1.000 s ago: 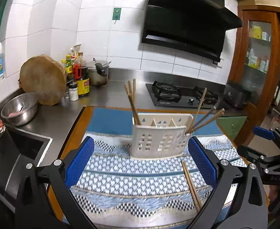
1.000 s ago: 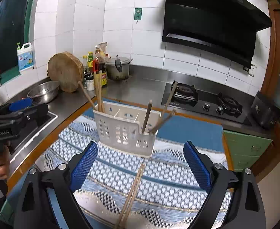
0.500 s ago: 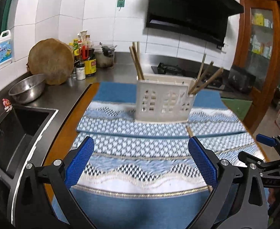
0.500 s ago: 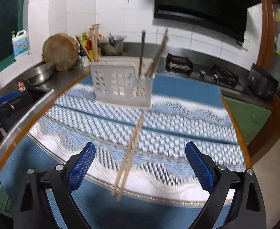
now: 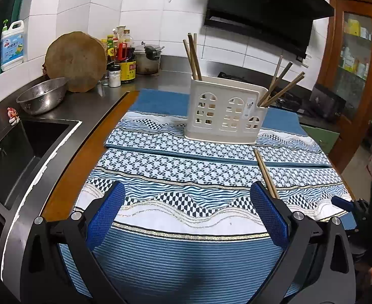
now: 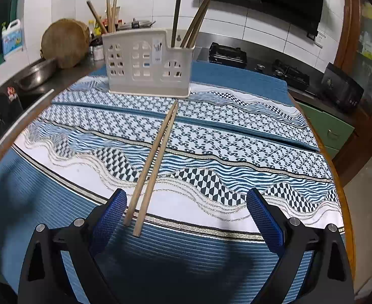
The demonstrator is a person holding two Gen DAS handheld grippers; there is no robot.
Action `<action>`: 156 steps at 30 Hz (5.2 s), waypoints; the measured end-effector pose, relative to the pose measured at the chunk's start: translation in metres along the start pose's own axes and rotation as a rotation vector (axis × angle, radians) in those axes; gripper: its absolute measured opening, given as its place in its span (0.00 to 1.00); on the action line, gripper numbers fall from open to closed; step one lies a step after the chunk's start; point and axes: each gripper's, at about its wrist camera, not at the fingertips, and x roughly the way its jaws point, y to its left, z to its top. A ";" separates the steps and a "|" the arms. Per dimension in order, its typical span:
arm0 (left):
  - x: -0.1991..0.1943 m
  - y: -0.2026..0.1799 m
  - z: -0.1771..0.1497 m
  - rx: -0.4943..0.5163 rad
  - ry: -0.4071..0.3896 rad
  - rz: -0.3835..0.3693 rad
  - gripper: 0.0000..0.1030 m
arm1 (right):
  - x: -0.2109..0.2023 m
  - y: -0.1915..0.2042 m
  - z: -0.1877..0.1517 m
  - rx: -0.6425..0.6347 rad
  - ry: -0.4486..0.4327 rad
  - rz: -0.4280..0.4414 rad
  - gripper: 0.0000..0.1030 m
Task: Organize utensils
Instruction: 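Open both tools and move them back toward the last loose chopsticks, then close the left tool on a chopstick and lift while the right tool grasps another, then lower the left tool's chopstick into the holder and open while the right tool releases its own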
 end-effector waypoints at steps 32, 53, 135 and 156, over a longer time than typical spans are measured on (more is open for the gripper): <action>0.021 0.014 -0.014 -0.051 0.055 0.018 0.95 | 0.039 -0.001 -0.003 0.046 0.078 -0.023 0.49; 0.037 -0.044 -0.029 0.044 0.112 -0.088 0.93 | 0.016 -0.013 -0.016 0.084 0.036 0.084 0.07; 0.003 -0.040 0.216 0.131 -0.150 -0.282 0.05 | -0.113 -0.026 0.271 -0.067 -0.261 0.215 0.07; 0.110 -0.030 0.236 0.053 -0.073 -0.180 0.05 | -0.035 -0.035 0.277 -0.055 -0.129 0.176 0.07</action>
